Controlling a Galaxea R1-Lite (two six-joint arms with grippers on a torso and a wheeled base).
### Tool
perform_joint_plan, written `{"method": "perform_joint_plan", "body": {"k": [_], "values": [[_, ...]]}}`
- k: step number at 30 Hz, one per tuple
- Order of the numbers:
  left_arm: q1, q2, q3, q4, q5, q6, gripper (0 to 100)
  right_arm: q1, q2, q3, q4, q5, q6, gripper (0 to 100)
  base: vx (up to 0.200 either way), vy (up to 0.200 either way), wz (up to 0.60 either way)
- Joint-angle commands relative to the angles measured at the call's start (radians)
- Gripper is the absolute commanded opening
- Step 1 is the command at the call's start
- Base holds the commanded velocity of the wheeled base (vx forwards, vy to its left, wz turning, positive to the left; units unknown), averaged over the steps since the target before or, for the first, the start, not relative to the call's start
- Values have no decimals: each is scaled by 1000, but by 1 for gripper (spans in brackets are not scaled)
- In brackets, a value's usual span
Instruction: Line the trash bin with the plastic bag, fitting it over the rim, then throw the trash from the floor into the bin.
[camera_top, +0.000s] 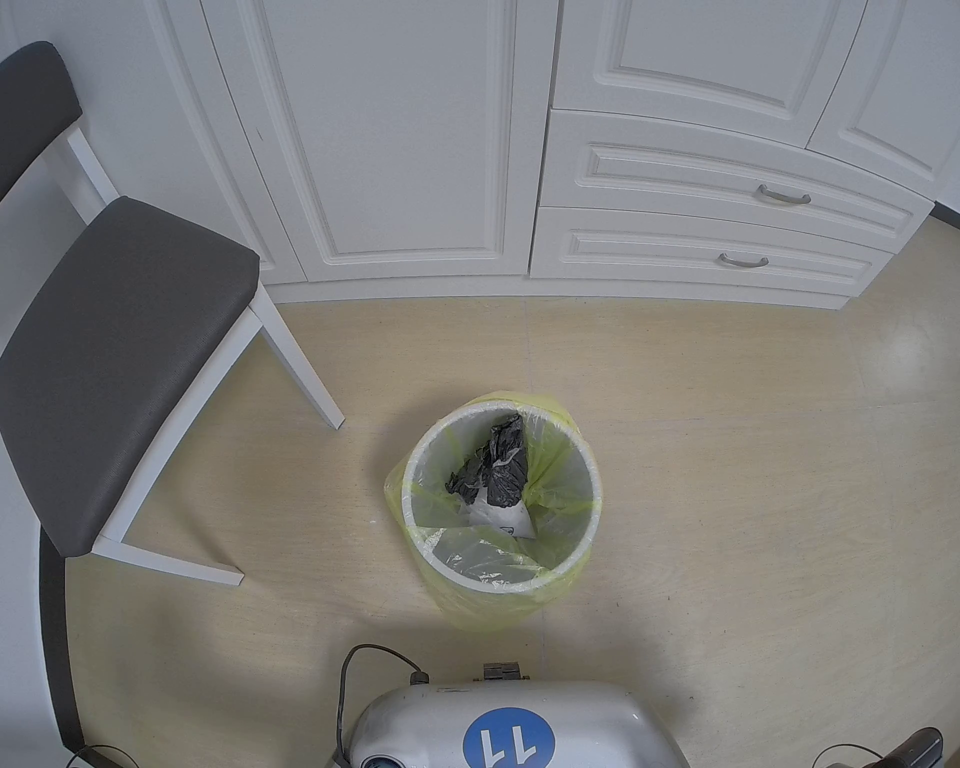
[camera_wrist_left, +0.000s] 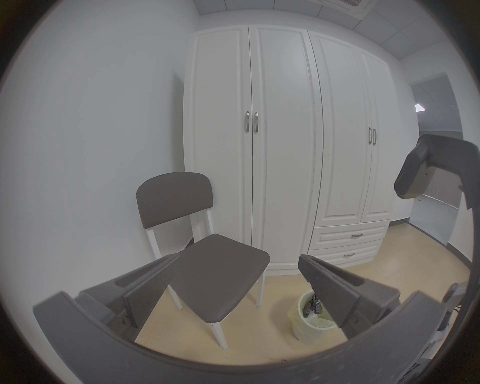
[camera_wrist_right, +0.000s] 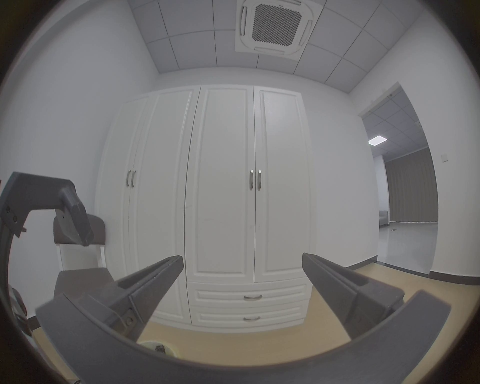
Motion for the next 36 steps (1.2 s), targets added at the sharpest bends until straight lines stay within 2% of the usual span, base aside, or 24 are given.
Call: {"method": "perform_joint_plan", "body": {"k": [1,2,4,9,14,20,24,27,30,32,36], "values": [[-2,-26,71,-61,0,-27,100,0,-11,91,-107,-9,5,100,0,0,0],[-2,-26,80,-70,0,-32,100,0,-11,100,-123,-13,5,100,0,0,0],[-2,-26,180,-196,8,-67,100,0,-11,200,-278,-55,1,100,0,0,0],[-2,-26,370,-444,42,-61,100,0,-11,355,-449,-61,1,100,0,0,0],[-2,-26,613,-693,49,-27,100,0,-11,582,-597,-52,-38,100,0,0,0],[-2,-26,838,-857,56,42,100,0,-11,651,-649,13,-44,100,0,0,0],[-2,-26,887,-868,56,52,100,-1,-11,720,-650,16,-50,100,0,0,0],[-2,-26,935,-857,56,46,100,-1,-11,801,-710,16,-82,100,0,0,0],[-2,-26,945,-813,56,45,100,-1,-11,826,-710,16,-101,100,0,0,0],[-2,-26,945,-756,56,45,100,-1,-11,826,-666,16,-102,100,0,0,0],[-2,-26,947,-632,57,48,100,-4,-10,826,-486,10,-118,100,0,0,0]]}}
